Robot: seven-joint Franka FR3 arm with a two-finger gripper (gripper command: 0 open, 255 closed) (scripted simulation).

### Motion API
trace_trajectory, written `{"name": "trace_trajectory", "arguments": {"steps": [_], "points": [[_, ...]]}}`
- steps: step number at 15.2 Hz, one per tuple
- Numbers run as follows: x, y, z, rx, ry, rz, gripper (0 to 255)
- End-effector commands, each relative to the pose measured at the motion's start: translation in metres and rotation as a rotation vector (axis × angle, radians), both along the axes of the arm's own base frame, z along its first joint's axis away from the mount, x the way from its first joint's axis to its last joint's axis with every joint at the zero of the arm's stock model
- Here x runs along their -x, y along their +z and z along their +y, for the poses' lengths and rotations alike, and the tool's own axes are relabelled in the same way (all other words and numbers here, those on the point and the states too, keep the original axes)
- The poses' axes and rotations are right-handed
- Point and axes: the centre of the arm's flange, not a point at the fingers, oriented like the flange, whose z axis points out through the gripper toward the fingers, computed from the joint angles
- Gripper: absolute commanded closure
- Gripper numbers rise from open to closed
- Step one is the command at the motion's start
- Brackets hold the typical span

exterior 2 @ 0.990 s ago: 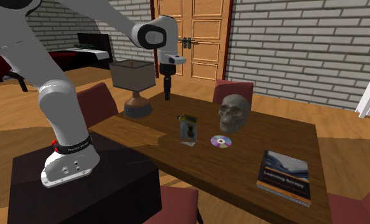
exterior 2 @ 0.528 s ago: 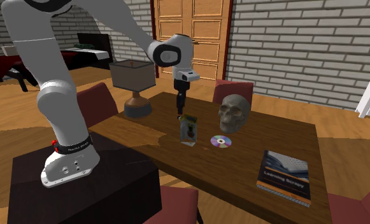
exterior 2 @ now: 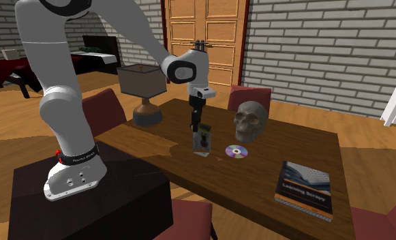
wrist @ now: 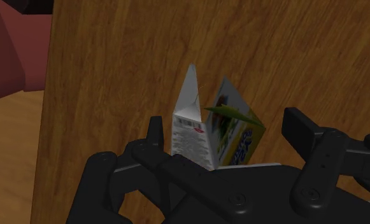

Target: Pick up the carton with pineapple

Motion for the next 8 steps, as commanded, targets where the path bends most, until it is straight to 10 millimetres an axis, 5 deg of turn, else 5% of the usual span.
{"name": "trace_trajectory", "arguments": {"steps": [1,2,3,8], "points": [[0.0,-0.008,-0.0007,0.0,0.0,0.0,0],[0.0001,-0.008,-0.0007,0.0,0.0,0.0,0],[-0.0003,-0.0073,-0.0006,0.0,0.0,0.0,255],[0.0,-0.0069,-0.0006,0.0,0.0,0.0,255]]}}
